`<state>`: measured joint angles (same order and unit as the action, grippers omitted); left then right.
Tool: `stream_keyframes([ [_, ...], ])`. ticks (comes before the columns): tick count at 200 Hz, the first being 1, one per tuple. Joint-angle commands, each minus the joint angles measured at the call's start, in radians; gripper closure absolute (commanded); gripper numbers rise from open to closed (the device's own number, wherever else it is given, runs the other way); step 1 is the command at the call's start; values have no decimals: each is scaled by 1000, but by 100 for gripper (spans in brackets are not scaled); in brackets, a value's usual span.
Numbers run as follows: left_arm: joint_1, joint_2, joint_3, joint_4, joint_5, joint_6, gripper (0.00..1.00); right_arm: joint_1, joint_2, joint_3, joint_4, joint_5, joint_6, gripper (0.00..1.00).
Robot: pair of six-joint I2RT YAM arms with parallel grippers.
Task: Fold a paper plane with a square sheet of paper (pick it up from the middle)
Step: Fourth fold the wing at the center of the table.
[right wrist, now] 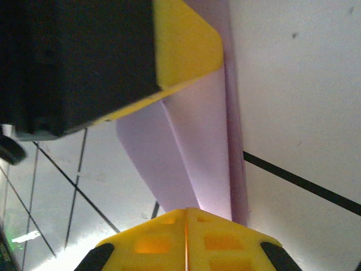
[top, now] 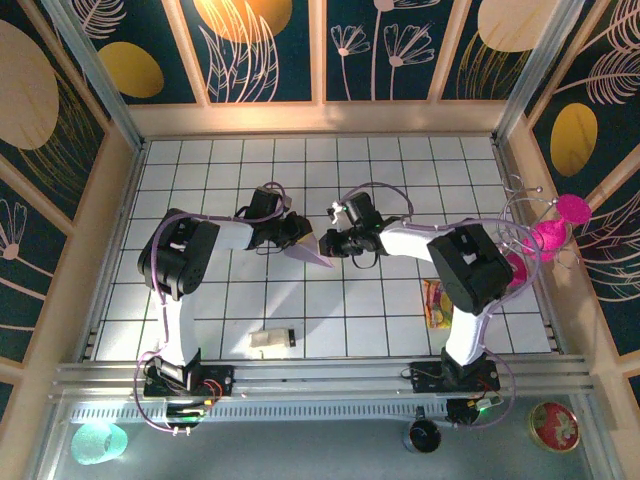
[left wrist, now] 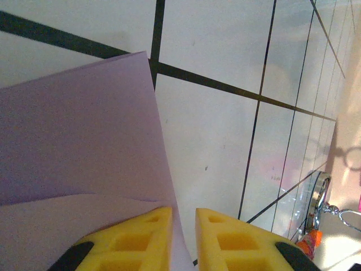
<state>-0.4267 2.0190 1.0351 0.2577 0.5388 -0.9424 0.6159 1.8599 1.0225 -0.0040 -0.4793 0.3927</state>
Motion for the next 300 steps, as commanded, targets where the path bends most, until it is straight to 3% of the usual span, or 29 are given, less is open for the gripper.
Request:
stream_keyframes([
  [1,2,24,-19,-101,-41,25,81,5,47,27,-11,-4,4,92],
  [54,2,-26,-15,-79,-21,18,81,5,94,14,-51,31,6,94],
  [127,-18,-181,-145,35,6,-44,82,4,113,13,-102,59,6,95],
  [214,-58,-97,-95,39,13,-23,85,6,133,12,-126,71,6,95],
  [300,-46,-46,-81,-69,-90,26,86,4,153,-11,-203,137,-12,95],
])
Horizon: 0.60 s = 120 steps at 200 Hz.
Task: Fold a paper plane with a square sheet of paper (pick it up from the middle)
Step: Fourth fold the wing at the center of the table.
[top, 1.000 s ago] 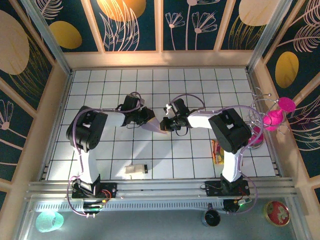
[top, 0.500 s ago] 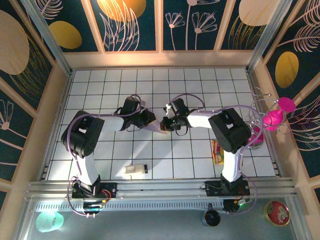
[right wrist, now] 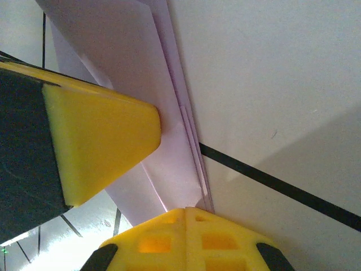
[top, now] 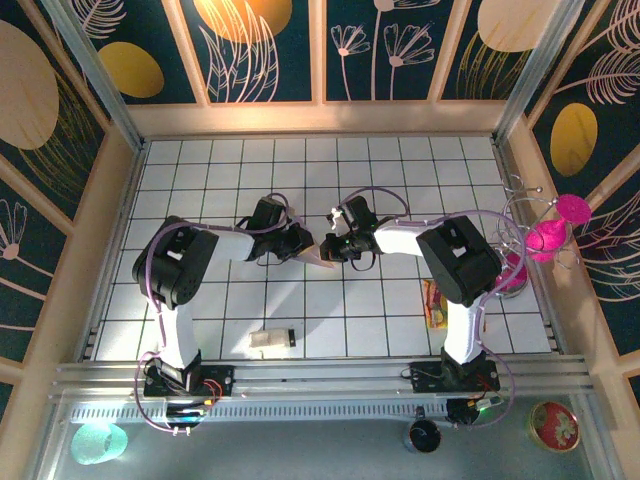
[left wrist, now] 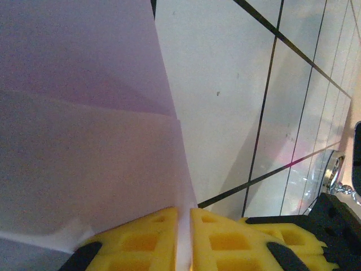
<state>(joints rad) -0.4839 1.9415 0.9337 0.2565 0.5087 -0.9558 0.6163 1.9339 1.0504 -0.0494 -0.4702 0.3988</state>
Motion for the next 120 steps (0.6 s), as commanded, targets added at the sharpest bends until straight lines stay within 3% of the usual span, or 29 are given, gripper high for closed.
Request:
stream_keyframes([
  [1,12,32,21,-68,-59,40,86,3,79,-40,-159,130,-19,95],
  [59,127,55,26,-57,-13,67,86,-3,88,-91,-191,180,-21,96],
  [120,257,101,94,-136,-74,161,85,-7,77,-113,-192,185,-6,96],
])
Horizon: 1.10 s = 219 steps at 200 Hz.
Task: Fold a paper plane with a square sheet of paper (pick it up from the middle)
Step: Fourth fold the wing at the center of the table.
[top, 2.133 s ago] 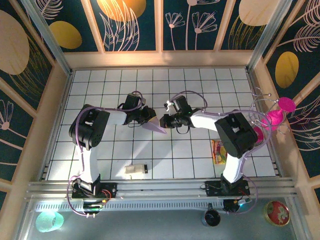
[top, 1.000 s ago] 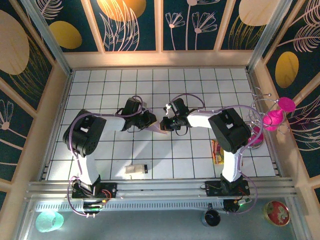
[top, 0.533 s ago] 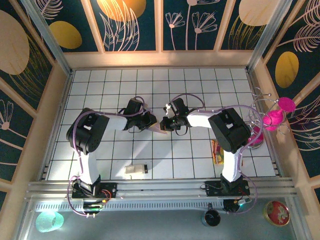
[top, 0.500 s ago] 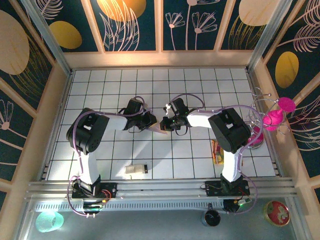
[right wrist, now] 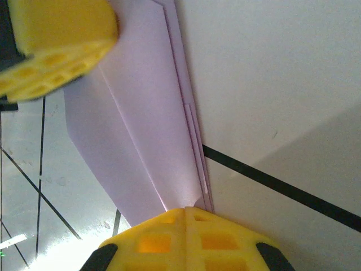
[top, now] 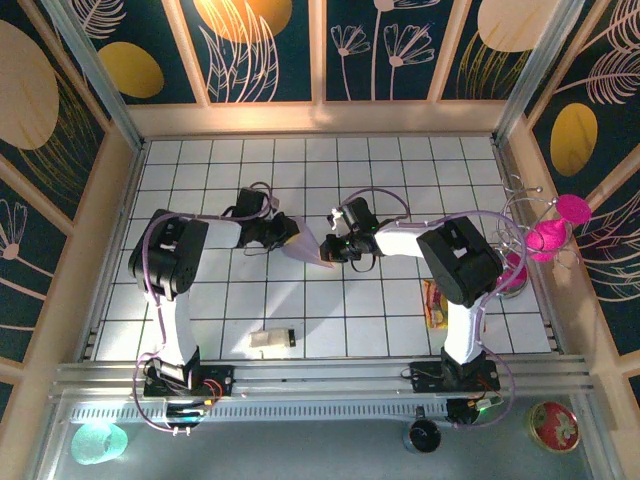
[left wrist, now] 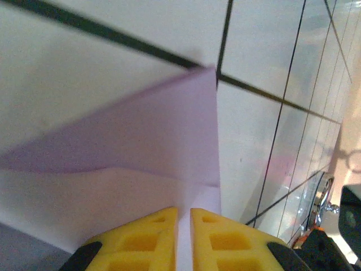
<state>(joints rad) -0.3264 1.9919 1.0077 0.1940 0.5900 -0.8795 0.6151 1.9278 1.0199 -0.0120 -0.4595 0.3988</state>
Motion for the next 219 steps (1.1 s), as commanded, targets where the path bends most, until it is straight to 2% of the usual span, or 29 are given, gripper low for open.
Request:
stream_keyframes([
  [1,102,50,20,-74,-156,85,86,-6,83,-83,-230,174,-6,96],
  [50,182,76,77,-125,-192,135,85,-10,77,-83,-224,167,3,96],
  [92,193,72,161,-180,-209,173,84,-9,56,-49,-191,120,22,94],
  [122,192,0,201,-191,-180,157,83,-12,6,50,-124,54,49,91],
  [135,190,-49,180,-183,-169,137,80,-19,-29,84,-77,38,69,86],
  [150,189,-112,112,-132,-145,101,76,-31,-75,90,2,-2,84,76],
  [161,188,-156,40,-39,-87,45,70,-40,-94,85,56,-59,64,69],
  [172,188,-183,-26,72,-18,-31,63,-52,-92,98,72,-92,38,67],
  [185,188,-207,-106,196,31,-116,61,-61,-74,121,64,-86,14,64],
  [219,185,-267,-209,264,3,-174,56,-98,9,189,39,-114,-60,57],
])
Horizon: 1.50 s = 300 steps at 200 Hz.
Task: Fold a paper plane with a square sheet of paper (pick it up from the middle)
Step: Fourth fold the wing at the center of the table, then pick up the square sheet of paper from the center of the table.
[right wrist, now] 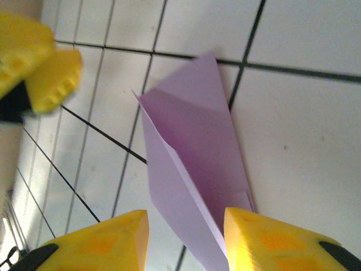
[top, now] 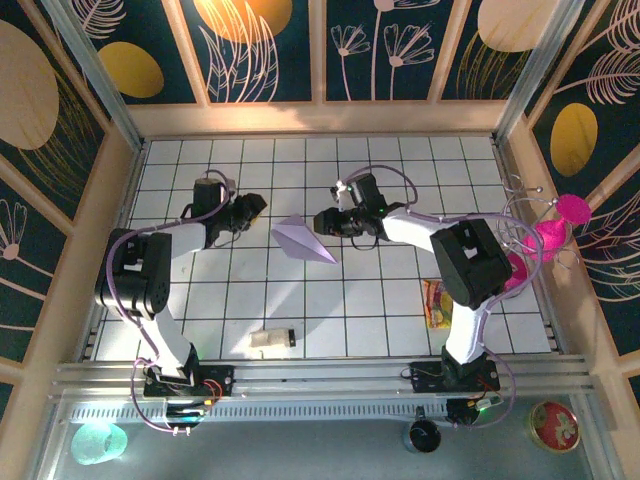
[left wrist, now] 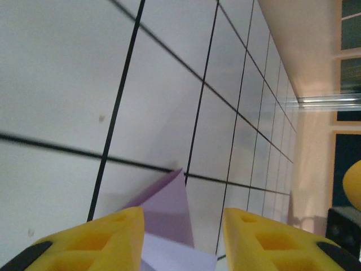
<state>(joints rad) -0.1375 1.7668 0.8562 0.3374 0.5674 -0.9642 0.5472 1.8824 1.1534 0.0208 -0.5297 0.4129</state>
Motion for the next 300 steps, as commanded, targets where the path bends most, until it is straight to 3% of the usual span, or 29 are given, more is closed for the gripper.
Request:
stream_keyframes([
  [1,-5,-43,-59,121,25,-91,56,-31,58,58,5,-45,-79,57],
  [87,-63,-72,-218,283,15,-212,51,-21,184,193,-102,-189,-372,56],
  [157,-75,-63,-225,286,1,-213,49,-6,263,259,-122,-197,-424,64],
  [180,-76,-64,-226,287,5,-213,49,-6,279,279,-137,-223,-443,71],
  [201,-74,-74,-226,285,4,-210,49,-6,277,285,-130,-266,-447,85],
  [220,-75,-90,-227,284,2,-205,49,-7,258,284,-108,-309,-424,95],
  [241,-75,-116,-235,296,1,-201,49,-14,214,254,-31,-323,-350,100],
  [300,-102,-199,-261,389,26,-213,46,-59,87,98,334,-336,37,100],
])
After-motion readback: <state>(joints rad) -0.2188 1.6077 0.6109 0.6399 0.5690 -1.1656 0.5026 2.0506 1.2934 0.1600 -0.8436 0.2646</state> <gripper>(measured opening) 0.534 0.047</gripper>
